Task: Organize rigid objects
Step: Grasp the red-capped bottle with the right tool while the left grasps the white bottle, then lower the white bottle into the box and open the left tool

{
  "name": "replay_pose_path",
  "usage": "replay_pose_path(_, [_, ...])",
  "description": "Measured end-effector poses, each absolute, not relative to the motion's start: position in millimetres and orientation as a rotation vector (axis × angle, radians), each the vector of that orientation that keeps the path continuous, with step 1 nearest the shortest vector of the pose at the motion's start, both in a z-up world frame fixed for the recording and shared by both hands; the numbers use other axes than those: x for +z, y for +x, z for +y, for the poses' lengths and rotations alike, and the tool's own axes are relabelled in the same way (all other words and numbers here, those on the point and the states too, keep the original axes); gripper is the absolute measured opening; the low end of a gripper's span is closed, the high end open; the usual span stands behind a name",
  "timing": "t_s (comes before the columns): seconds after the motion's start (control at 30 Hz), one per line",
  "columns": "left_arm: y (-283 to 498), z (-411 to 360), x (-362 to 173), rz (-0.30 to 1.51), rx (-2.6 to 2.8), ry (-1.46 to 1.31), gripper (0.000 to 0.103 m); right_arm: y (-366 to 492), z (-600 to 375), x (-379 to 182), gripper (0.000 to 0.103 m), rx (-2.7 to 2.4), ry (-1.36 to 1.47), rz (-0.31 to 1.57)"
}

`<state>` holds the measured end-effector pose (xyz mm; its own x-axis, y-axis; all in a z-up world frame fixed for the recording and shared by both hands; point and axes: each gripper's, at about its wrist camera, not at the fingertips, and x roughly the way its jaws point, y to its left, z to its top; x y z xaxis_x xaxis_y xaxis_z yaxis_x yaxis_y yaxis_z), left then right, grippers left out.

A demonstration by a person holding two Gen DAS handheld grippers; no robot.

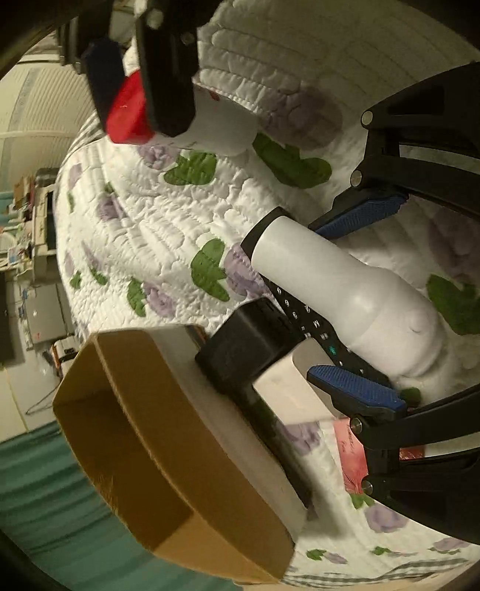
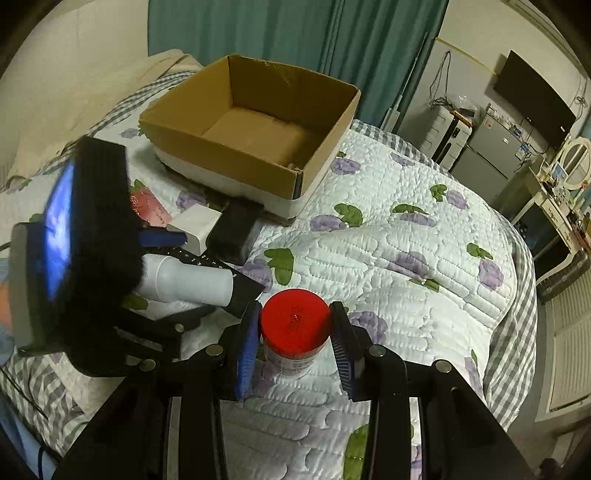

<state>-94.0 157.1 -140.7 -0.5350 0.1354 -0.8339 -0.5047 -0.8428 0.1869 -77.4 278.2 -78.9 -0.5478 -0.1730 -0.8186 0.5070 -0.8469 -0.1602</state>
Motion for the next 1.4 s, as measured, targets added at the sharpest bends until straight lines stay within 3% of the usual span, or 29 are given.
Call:
replay_pose_path(0.07, [-93,157,-138,0.564,2.387,-1.234,0.055,-77,279,-78,0.037,-2.404,1.206,0.535])
replay_pose_path(0.23, [-86,148,-119,0.526,2.453,-1.188,0.035,-71,280,-69,0.037,-2.445,1.165,0.537])
replay_pose_path(0.37, [-80,131,-91,0.388,2.493,-1.158,0.033,-66,281,-55,0.037,-2.482,1.131,0.513])
replay_pose_path(0.97, [-72,75,43,0.222,2.750,-0.868,0.033,-50,237,63,0.037,-2.599,0.792,0.423])
replay_pose_path(1.4, [-148,59,50,0.208,2.832,-0.882,0.033,-138,198,65,0.037,-2.589,0.730,0.328])
